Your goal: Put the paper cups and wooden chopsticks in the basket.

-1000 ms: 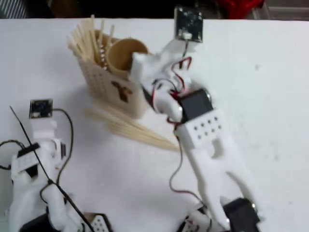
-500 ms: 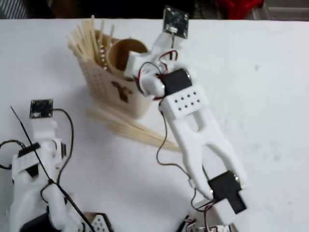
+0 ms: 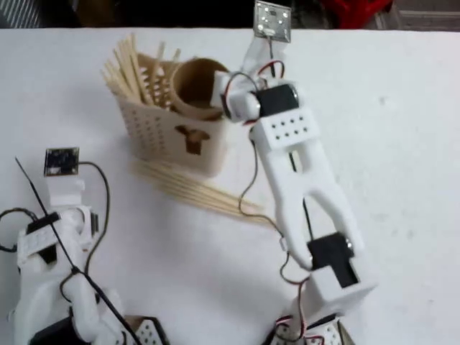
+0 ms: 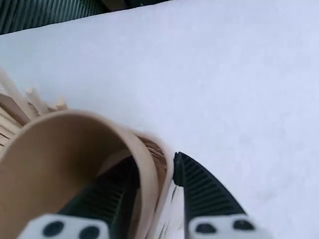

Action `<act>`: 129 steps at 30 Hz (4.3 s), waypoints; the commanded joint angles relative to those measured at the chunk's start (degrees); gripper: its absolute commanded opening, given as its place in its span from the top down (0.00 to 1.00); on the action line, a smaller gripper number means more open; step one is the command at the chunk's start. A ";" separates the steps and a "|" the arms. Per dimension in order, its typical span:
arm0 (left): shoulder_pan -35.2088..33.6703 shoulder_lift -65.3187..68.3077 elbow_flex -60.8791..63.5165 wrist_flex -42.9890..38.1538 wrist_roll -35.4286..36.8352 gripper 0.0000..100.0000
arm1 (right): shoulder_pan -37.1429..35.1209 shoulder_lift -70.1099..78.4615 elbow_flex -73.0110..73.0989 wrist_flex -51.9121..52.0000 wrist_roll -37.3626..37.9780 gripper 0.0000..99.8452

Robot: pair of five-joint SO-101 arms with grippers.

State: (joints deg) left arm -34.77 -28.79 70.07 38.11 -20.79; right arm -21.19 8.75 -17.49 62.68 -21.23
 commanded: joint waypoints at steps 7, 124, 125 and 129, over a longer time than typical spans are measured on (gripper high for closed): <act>-0.40 -0.40 -0.09 -1.05 0.79 0.87 | 2.15 9.63 -27.08 8.92 7.47 0.98; -0.40 -0.40 0.00 -0.97 0.70 0.87 | -21.05 -44.70 59.96 -10.59 39.74 0.98; -0.40 -0.40 0.00 -0.97 0.70 0.87 | -20.53 -47.96 58.37 -10.51 38.95 0.98; -0.40 -0.40 0.00 -0.97 0.70 0.87 | -18.42 -55.60 47.03 -12.44 35.16 0.98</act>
State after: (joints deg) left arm -34.77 -28.79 70.07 38.11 -20.79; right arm -41.23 -40.84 39.03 51.78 16.66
